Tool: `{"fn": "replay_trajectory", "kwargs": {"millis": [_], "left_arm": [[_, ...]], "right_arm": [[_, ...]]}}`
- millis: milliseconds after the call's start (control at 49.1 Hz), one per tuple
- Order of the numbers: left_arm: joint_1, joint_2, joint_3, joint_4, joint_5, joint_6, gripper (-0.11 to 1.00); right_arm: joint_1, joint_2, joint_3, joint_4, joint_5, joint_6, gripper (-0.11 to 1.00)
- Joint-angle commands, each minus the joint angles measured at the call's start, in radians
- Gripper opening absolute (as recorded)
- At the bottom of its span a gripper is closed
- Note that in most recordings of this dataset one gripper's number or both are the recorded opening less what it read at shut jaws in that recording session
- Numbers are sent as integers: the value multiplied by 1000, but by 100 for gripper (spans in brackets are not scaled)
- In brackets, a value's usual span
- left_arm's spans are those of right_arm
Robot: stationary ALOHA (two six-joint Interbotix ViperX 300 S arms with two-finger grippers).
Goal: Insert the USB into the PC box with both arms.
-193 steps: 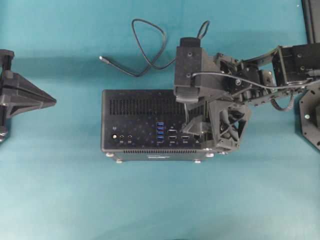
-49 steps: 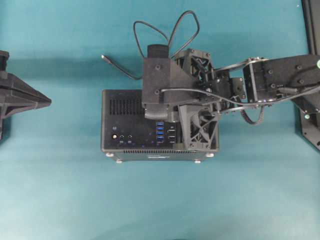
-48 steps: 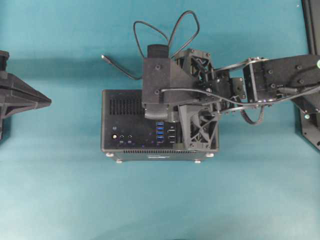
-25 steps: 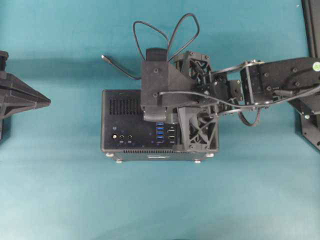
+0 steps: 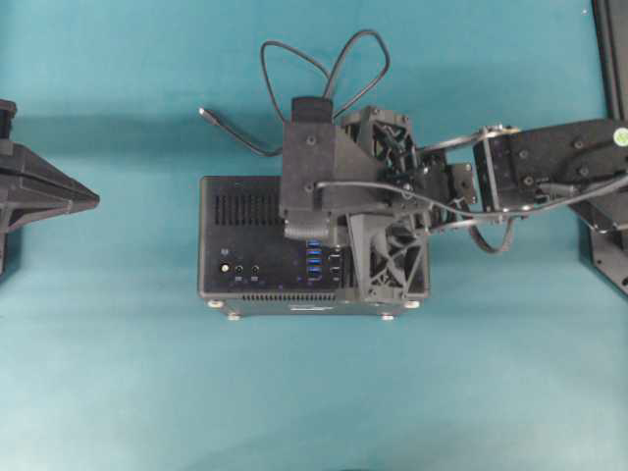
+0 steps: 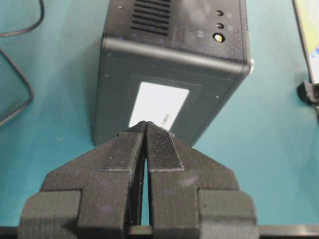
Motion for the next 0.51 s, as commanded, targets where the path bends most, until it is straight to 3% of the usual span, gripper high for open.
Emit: {"fn": "replay_trajectory", "kwargs": {"millis": [0,489], "left_arm": [[0,5,-12,2,-9,0,0],[-2,0,-12,2,-9,-2,0]], "right_arm": [[11,-20,-2,3,6,12,9],[12,-31,37,3,-5,15,9]]}}
